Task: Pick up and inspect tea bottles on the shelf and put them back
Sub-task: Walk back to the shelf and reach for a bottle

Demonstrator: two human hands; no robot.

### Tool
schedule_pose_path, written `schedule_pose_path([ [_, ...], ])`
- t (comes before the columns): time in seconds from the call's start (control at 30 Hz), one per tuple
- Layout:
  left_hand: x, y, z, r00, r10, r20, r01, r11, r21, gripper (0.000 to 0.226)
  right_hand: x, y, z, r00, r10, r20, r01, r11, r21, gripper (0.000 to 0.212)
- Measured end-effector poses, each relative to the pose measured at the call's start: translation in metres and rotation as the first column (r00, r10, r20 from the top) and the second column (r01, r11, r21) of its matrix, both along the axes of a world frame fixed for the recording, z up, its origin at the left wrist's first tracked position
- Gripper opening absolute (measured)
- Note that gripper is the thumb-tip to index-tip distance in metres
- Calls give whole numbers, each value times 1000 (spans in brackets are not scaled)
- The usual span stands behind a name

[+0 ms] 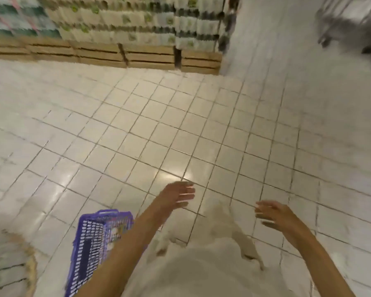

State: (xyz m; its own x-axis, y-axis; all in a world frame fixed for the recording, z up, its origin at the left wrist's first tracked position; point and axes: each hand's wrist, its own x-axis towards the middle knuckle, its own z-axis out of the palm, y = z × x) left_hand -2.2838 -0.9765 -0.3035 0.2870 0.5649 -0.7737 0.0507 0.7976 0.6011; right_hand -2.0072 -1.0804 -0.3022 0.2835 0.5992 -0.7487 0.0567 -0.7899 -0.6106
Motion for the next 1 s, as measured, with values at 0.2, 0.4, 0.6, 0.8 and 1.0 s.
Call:
schedule_pose_path([
  [0.2, 146, 26, -15, 939, -344, -8, 343, 939, -33, 27, 93, -5, 2, 987, -156, -22, 157, 987, 32, 20],
  [0.4, 264, 72, -25, 922, -381, -67, 379, 925, -40, 27, 205, 22, 7, 976, -216, -25, 217, 975, 46, 18],
  [0.6, 344, 150, -15, 914, -382, -139, 370, 923, -103, 26, 290, 67, 11, 937, -340, -76, 346, 934, 84, 10],
  [0.8, 479, 266, -15, 862, -490, -128, 483, 872, -86, 27, 368, 134, -4, 825, -554, -109, 562, 825, 57, 12],
  [1.0, 640, 358, 6, 701, -702, -126, 711, 701, 54, 26, 443, 189, -2, 600, -786, -149, 795, 607, 3, 17],
])
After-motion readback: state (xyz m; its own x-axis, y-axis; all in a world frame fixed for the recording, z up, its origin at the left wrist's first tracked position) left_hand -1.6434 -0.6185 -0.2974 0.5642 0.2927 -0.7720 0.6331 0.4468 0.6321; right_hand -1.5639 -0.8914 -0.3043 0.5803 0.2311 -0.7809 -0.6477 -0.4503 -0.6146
